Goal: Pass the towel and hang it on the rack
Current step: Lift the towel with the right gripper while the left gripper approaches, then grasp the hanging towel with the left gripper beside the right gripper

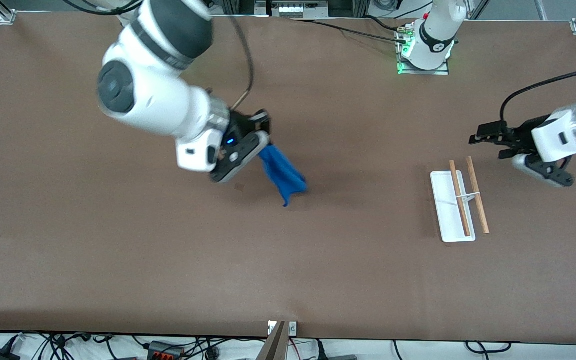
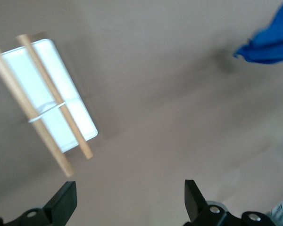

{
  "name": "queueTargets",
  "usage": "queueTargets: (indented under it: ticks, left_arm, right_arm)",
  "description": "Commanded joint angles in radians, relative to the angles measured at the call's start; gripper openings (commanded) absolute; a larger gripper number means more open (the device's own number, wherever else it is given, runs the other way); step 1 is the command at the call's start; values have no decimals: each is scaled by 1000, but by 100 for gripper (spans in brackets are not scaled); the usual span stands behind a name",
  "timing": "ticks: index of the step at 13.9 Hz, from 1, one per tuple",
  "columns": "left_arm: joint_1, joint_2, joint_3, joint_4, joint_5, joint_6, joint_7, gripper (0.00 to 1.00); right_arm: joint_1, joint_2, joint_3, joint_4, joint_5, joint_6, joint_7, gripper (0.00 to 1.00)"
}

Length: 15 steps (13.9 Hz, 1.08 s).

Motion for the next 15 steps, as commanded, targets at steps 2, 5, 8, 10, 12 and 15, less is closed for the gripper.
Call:
queueTargets:
  ticks: [2,5,8,10,12,15]
  left_arm:
    - [-10,96,-68,12,-141,12,298,100]
    - [-35,195,-70,12,-258,67,448,100]
    - [-74,239,-120,10,-274,131,659,100]
    - [-111,264,-158,13,-261,169,714,100]
    - [-124,292,-226,-2,-278,252,850,100]
    - [-133,321,-246,-2,-384,277,993,100]
  right_arm:
    - [95,20,-7,21,-5,183,-7,0]
    - [171,44,-7,20,-2,337,40,0]
    - [234,63,-9,17,-8,477,108,0]
    - [239,69,-10,17,-13,486,122,0]
    - [245,69,-10,17,-14,488,122,0]
    - [245,69,-10,17,-42,488,120,0]
